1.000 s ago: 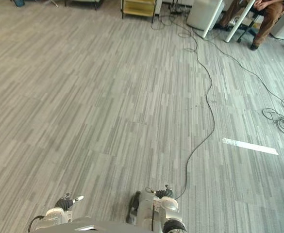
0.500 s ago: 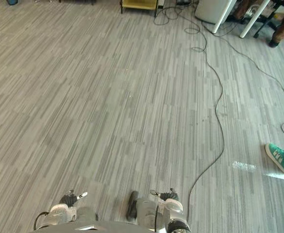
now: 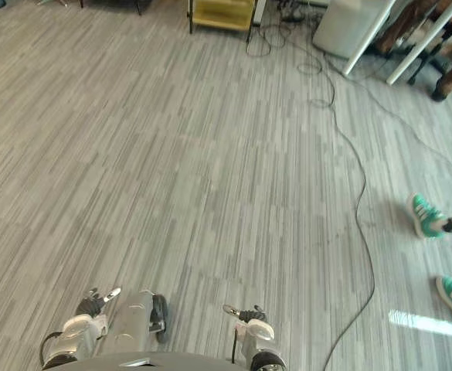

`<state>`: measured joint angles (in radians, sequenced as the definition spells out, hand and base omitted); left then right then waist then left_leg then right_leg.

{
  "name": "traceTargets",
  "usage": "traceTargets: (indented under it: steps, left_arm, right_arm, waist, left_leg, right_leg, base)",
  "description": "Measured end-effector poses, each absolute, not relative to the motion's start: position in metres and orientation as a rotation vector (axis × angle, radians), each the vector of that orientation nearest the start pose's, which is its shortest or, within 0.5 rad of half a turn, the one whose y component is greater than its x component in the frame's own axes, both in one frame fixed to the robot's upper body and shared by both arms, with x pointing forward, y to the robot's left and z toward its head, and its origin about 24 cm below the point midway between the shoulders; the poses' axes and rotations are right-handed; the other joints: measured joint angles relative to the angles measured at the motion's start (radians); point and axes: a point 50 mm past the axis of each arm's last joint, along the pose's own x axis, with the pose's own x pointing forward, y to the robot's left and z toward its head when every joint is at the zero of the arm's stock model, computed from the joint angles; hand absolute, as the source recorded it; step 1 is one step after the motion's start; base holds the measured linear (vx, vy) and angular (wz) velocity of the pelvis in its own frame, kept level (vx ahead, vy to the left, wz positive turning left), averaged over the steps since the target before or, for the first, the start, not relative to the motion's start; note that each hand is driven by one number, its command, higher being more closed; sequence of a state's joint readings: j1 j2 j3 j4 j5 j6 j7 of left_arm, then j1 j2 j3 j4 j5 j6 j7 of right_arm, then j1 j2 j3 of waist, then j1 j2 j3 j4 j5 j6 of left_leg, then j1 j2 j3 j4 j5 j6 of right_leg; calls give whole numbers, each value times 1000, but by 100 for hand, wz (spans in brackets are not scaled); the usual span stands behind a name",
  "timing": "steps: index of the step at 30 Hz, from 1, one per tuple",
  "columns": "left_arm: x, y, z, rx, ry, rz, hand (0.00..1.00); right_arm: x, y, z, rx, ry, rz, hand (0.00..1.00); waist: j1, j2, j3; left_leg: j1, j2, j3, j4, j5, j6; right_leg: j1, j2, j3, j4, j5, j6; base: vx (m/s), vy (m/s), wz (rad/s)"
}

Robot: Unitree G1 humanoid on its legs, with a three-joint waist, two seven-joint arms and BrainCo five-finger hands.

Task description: Pick up cushions and gather them together orderly.

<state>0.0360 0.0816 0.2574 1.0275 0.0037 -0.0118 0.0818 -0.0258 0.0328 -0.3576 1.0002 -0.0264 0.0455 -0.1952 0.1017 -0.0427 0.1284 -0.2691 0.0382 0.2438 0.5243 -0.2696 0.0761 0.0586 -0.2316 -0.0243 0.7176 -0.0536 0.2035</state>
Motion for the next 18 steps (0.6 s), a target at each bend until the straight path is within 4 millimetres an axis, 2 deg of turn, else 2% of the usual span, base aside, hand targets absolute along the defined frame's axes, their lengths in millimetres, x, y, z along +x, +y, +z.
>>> traceTargets:
  steps: [1, 2, 3, 4, 5, 6, 8, 9, 10, 11, 12, 13, 14, 15, 16, 17, 18]
  left_arm:
    - [111, 220, -153, -1, 1053, 357, 0]
    - [108, 219, -155, -7, 1073, 358, 0]
    - [107, 217, -156, -10, 1078, 357, 0]
    - [104, 214, -157, -18, 1090, 355, 0]
    - [104, 212, -157, -24, 1092, 352, 0]
    - [105, 211, -157, -25, 1089, 351, 0]
    - [112, 207, -156, -34, 1073, 341, 0]
    - [114, 202, -156, -47, 1069, 333, 0]
    - [114, 198, -157, -55, 1071, 326, 0]
    - [115, 193, -157, -57, 1073, 313, 0]
    - [116, 188, -158, -59, 1072, 296, 0]
    - [117, 186, -158, -65, 1072, 293, 0]
    - [117, 183, -158, -67, 1076, 287, 0]
    - [114, 177, -161, -69, 1097, 270, 0]
    - [115, 176, -161, -67, 1100, 265, 0]
    - [114, 174, -161, -60, 1103, 257, 0]
    - [113, 171, -162, -64, 1108, 251, 0]
  right_arm:
    - [130, -190, -152, 91, 1045, -462, 0]
    - [128, -192, -152, 88, 1048, -462, 0]
    - [127, -193, -152, 91, 1050, -463, 0]
    - [133, -200, -148, 79, 1016, -473, 0]
    - [134, -203, -146, 72, 1001, -479, 0]
    - [134, -204, -146, 70, 1000, -481, 0]
    - [137, -209, -143, 63, 976, -490, 0]
    - [135, -210, -143, 65, 974, -497, 0]
    - [135, -212, -143, 65, 972, -504, 0]
    - [136, -212, -142, 68, 971, -505, 0]
    - [135, -213, -142, 72, 971, -515, 0]
    - [134, -215, -143, 79, 973, -527, 0]
    - [135, -217, -142, 78, 972, -532, 0]
    - [138, -222, -139, 72, 954, -542, 0]
    - [140, -222, -139, 76, 950, -545, 0]
    - [140, -224, -138, 89, 947, -561, 0]
    - [138, -225, -139, 95, 952, -572, 0]
  waist:
    - [-1, -16, -4]
    - [-5, 0, 12]
    - [-10, 3, 16]
    - [-21, 12, 28]
    - [-27, 33, 34]
    - [-31, 33, 34]
    - [-49, 33, 35]
    - [-51, 32, 37]
    - [-54, 34, 37]
    - [-64, 30, 37]
    - [-75, 29, 37]
    - [-79, 31, 42]
    - [-78, 43, 44]
    - [-76, 67, 40]
    - [-76, 69, 41]
    - [-79, 81, 36]
    - [-79, 101, 27]
  left_leg:
    - [22, -14, 0, 1, -16, 4]
    - [88, -25, -1, -9, -47, 14]
    - [129, -30, -4, -24, -58, 18]
    - [220, -32, -13, -71, -71, 16]
    - [275, -32, -25, -110, -73, 14]
    - [299, -32, -31, -131, -73, 14]
    - [376, -25, -73, -189, -83, -4]
    - [421, -21, -87, -226, -87, -8]
    - [458, -14, -95, -261, -86, -9]
    - [498, -9, -111, -303, -89, -13]
    - [537, -6, -133, -342, -102, -38]
    - [559, -3, -146, -359, -109, -48]
    - [605, 13, -173, -390, -112, -51]
    - [610, 30, -195, -385, -94, -49]
    - [617, 34, -204, -384, -78, -54]
    - [626, 54, -237, -354, -56, -72]
    - [593, 91, -277, -223, -34, -102]
  right_leg:
    - [-54, -13, 9, 122, 4, 7]
    - [-150, -22, -11, 333, -8, -14]
    - [-186, -26, -35, 400, -28, -46]
    - [-243, -19, -90, 471, -80, -102]
    - [-292, -11, -134, 473, -115, -119]
    - [-320, -6, -154, 459, -131, -121]
    - [-420, 13, -216, 306, -177, -122]
    - [-456, 29, -233, 152, -178, -134]
    - [-463, 44, -243, -5, -158, -144]
    - [-461, 65, -235, -244, -86, -139]
    - [-454, 65, -227, -426, -10, -126]
    - [-453, 69, -225, -451, 56, -129]
    - [-440, 91, -203, -426, 149, -142]
    - [-474, 99, -190, -323, 101, -153]
    - [-488, 97, -184, -268, 64, -167]
    - [-494, 100, -199, -183, -13, -184]
    - [-458, 119, -233, -150, -80, -191]
  base:
    - [473, 128, 37]
    - [475, 113, 9]
    - [553, 127, 7]
    - [447, 92, 16]
    - [344, 49, 20]
    - [419, -4, 44]
    - [473, -65, 54]
    - [466, -130, 46]
    - [569, -185, 56]
    - [624, -233, 72]
    - [429, -175, 73]
    - [612, -259, 60]
    - [482, -205, 34]
    - [587, -255, 24]
    - [554, -258, 21]
    - [676, -321, 24]
    - [687, -326, 32]
